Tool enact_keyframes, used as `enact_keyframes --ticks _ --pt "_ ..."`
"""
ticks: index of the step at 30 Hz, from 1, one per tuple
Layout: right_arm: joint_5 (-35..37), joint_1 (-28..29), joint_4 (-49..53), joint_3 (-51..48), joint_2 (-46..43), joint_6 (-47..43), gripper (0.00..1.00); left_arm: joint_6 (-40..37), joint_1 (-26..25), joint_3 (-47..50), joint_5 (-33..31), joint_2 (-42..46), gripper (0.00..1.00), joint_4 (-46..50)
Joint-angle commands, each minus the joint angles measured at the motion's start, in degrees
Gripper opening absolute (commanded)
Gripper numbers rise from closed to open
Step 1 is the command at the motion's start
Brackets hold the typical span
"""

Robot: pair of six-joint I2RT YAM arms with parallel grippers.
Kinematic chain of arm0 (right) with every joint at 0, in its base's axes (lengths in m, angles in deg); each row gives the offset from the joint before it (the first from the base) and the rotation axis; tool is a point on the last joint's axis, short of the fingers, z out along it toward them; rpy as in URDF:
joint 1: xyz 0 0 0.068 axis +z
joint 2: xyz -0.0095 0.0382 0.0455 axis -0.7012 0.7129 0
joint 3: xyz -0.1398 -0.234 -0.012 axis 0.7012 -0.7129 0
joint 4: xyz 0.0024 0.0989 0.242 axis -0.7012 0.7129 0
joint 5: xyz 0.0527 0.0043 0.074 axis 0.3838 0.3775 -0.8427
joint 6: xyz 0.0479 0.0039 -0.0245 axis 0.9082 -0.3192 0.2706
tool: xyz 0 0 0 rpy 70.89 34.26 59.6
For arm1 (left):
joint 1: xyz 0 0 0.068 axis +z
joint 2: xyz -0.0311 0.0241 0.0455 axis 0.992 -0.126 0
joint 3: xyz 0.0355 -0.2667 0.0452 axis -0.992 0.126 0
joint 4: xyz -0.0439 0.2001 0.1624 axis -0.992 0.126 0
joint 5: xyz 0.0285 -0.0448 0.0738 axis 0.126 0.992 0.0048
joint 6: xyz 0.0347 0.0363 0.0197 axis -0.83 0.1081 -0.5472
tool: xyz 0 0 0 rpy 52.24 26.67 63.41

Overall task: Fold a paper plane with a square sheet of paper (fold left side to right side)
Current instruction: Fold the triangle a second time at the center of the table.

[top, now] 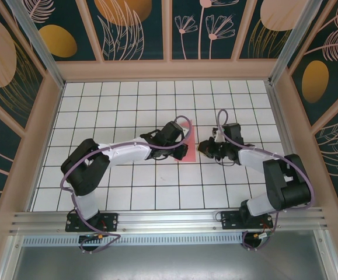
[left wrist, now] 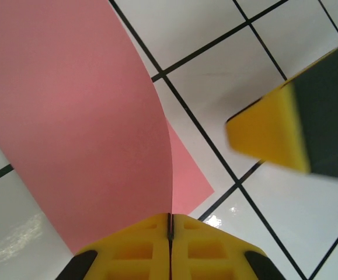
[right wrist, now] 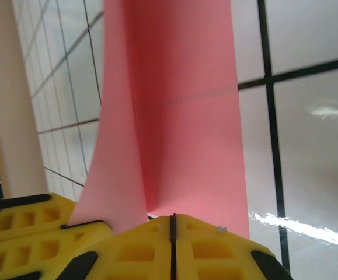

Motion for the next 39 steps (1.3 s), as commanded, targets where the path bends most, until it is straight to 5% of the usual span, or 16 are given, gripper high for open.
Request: enact_keyframes --ticks 1,19,39 --pt "4.28 3.01 0.30 0.21 1.99 0.97 0.09 1.88 0.48 0.15 1.30 -0.48 0.09 -1.12" --pt "12.47 7.44 10.07 5.53 10.44 -2.88 0.09 0.34 2.09 0.32 -2.99 -2.19 0.11 2.75" --pt "12.09 8.41 10.50 5.98 11.63 -3.76 0.09 -3.05 2.84 -2.53 -9.18 -5.91 0.13 4.51"
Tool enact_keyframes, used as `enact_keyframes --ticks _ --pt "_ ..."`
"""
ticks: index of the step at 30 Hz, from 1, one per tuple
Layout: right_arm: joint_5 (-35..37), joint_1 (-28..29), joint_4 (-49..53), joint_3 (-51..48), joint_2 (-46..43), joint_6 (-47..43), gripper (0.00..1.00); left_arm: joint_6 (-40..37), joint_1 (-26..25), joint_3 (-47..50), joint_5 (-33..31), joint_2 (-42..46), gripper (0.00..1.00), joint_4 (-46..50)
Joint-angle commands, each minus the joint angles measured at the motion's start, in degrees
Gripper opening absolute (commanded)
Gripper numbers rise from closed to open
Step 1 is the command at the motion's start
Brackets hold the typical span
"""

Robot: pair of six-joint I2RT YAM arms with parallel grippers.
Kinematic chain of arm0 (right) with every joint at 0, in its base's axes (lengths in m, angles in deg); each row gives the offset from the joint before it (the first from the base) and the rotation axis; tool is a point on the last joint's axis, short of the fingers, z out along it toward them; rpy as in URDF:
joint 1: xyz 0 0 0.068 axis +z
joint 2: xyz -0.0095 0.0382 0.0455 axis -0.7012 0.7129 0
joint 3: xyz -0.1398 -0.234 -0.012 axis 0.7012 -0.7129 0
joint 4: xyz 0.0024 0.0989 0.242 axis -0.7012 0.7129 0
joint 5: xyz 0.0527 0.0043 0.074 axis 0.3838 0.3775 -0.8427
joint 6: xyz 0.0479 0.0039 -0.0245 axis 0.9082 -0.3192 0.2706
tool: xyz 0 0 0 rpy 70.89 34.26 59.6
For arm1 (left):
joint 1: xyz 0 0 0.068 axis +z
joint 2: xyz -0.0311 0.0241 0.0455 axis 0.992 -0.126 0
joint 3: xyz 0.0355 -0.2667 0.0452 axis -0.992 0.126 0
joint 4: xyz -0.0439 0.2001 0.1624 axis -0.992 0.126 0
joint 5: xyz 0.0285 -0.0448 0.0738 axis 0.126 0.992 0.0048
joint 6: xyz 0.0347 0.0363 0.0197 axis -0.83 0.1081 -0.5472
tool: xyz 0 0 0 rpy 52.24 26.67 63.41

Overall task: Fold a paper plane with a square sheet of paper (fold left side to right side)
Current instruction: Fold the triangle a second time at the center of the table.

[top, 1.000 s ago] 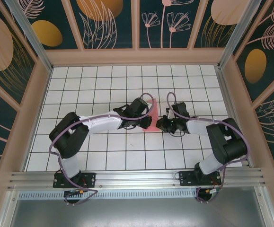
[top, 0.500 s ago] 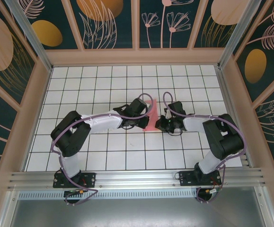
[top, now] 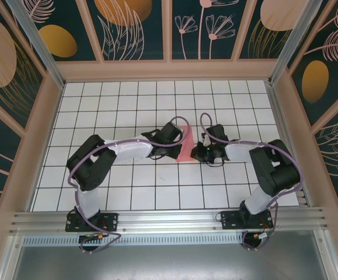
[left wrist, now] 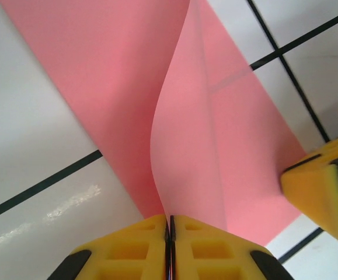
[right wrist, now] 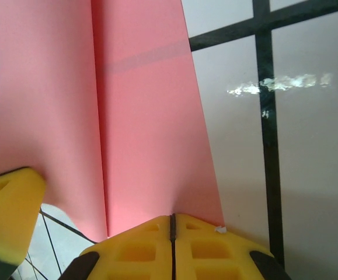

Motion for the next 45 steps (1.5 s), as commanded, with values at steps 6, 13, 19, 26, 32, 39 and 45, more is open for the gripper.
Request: enact_keyframes --ticks 6,13,19,26,32,39,45 --pt "2.15 0.80 3.73 -0.05 2.31 -1.60 0.09 -1.70 0.65 -2.54 -1.33 -2.43 0.13 0.73" --pt "2.28 0.80 3.94 -0.05 2.74 -1.77 0.09 -2.00 0.86 -3.41 -1.32 -3.51 0.14 0.63" --pt "2.33 0.80 4.10 0.13 2.86 -1.86 0.09 -2.09 1.05 -3.90 -1.40 -4.59 0.14 0.72" --pt "2.50 0.80 4.62 0.30 2.95 -2.04 0.09 -2.08 1.14 -4.29 -1.50 -5.08 0.14 0.46" --pt "2.85 0.82 5.01 0.48 3.15 -2.22 0.09 -2.16 1.27 -4.55 -1.68 -5.36 0.14 0.28" --pt "3.18 0.82 5.59 0.83 3.10 -2.46 0.10 -2.35 1.23 -4.80 -1.50 -5.38 0.14 0.01" --pt "3.28 0.80 5.67 0.84 3.19 -2.48 0.10 -2.34 1.25 -5.04 -1.61 -5.53 0.15 -0.24"
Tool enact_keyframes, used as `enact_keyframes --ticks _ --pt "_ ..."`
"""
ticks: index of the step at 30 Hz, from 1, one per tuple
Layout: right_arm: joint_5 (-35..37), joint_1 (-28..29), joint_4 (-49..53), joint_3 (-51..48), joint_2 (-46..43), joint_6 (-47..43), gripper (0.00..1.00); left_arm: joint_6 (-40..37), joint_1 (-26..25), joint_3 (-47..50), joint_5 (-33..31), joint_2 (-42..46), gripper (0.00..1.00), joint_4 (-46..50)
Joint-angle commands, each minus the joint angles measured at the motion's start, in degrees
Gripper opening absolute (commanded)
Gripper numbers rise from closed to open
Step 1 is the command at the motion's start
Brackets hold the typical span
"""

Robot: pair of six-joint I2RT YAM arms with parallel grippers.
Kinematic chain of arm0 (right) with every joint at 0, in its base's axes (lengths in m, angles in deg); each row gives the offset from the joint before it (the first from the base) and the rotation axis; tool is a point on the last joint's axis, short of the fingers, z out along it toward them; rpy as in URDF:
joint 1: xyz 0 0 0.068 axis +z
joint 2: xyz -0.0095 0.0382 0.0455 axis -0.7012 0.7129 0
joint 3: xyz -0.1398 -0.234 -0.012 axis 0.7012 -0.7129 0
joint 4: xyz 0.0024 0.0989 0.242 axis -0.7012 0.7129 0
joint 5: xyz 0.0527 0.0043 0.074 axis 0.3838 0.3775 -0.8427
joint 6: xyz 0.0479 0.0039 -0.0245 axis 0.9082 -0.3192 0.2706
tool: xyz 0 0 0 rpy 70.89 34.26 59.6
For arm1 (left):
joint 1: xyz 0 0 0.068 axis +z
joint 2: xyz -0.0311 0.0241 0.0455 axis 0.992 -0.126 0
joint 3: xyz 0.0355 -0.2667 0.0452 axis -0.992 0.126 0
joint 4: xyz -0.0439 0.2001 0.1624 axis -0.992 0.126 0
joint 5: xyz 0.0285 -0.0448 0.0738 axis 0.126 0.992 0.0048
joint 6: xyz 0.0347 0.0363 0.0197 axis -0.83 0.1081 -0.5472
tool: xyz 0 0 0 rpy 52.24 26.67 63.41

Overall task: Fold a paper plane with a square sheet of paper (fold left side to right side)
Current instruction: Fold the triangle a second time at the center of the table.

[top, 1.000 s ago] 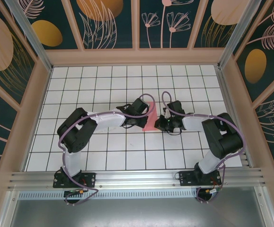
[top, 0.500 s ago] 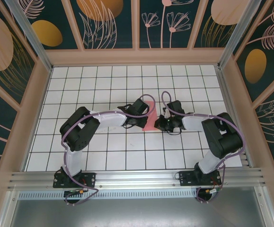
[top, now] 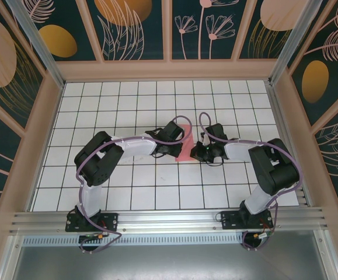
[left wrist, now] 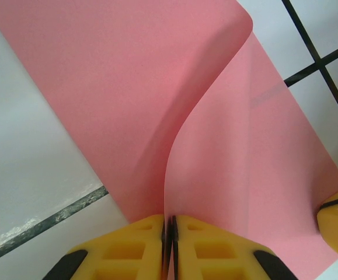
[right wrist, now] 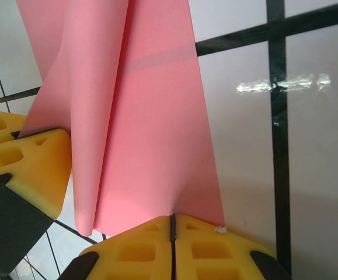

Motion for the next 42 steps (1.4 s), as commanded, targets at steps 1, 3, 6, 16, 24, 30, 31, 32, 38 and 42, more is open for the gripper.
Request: enact_keyframes --ticks 1,3,6,16,24,30,31,32,38,42 --pt "3.27 0.73 4.55 -0.37 2.40 -1.37 0.10 -1.26 0.45 -1.55 -0.63 -0.88 0.15 -0.25" --pt "3.34 0.69 4.63 -0.37 2.37 -1.42 0.10 -1.31 0.40 -1.71 -0.56 -1.16 0.15 -0.23" --pt "3.34 0.69 4.68 -0.42 2.38 -1.49 0.10 -1.24 0.45 -1.79 -0.60 -1.34 0.16 -0.20" --pt "3.31 0.69 4.65 -0.38 2.66 -1.54 0.10 -1.35 0.45 -1.63 -1.34 -0.32 0.16 -0.34" --pt "3.33 0.69 4.64 -0.29 2.90 -1.54 0.10 -1.70 0.40 -1.01 -1.69 0.92 0.16 -0.16" --pt "3.26 0.69 4.67 -0.37 3.04 -1.45 0.10 -1.60 0.43 -0.53 -1.52 1.63 0.16 -0.69" --pt "3.33 0.70 4.68 -0.37 2.97 -1.38 0.10 -1.62 0.45 -0.49 -1.46 1.81 0.16 -0.60" --pt "3.34 0.69 4.60 -0.37 2.90 -1.41 0.10 -1.59 0.42 -0.49 -1.59 1.92 0.16 -0.60" --pt "3.31 0.69 4.62 -0.30 3.08 -1.28 0.10 -1.66 0.41 -0.14 -2.33 2.47 0.16 -0.83" --pt "3.29 0.69 4.71 -0.28 3.17 -1.39 0.10 -1.50 0.43 0.26 -2.32 2.85 0.16 -1.27"
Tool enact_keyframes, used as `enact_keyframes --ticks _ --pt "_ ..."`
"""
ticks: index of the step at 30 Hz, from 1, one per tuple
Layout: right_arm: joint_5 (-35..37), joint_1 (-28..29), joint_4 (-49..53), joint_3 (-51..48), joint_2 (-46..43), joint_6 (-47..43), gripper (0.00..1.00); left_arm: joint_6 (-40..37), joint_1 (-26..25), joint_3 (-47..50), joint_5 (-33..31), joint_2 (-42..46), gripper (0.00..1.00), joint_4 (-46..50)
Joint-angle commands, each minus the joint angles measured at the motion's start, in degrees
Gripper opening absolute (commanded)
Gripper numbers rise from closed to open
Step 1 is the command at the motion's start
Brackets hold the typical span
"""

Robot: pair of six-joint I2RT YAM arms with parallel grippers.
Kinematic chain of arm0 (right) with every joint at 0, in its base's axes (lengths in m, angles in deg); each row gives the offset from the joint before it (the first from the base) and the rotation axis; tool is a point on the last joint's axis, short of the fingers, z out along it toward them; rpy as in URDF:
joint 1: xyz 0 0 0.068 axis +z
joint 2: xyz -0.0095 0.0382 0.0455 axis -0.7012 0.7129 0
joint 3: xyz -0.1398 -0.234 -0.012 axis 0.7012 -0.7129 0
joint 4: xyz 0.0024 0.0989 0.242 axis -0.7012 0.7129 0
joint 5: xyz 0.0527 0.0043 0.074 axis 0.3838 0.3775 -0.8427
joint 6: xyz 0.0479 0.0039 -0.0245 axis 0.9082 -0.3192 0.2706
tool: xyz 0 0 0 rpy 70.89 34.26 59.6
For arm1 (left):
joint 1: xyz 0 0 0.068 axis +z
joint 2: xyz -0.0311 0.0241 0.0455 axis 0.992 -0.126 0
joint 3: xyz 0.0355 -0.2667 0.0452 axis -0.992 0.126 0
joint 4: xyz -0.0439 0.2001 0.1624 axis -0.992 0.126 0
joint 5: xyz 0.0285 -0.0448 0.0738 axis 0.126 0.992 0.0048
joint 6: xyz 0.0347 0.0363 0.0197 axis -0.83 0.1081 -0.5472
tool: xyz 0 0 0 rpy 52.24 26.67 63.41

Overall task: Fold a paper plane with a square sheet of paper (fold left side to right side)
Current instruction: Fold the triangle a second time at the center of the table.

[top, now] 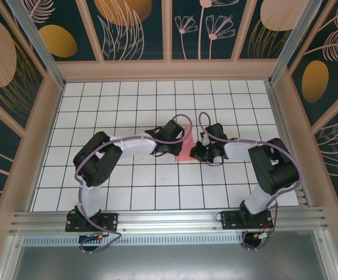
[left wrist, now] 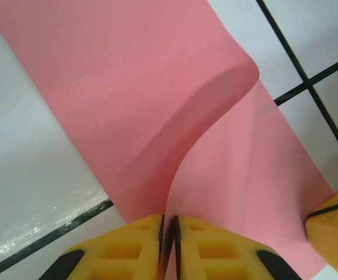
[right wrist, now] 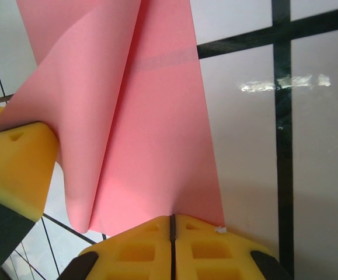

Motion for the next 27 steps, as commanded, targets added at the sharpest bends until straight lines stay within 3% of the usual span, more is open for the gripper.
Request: enact_keyframes --ticks 1,27 --pt "3.35 0.62 4.48 -0.59 2.87 -1.04 0.10 -0.96 0.41 0.76 -1.11 2.07 0.17 -0.84" --pt "3.01 0.63 4.73 -0.33 3.19 -1.17 0.10 -1.04 0.43 -0.38 -0.69 -1.23 0.17 -1.36"
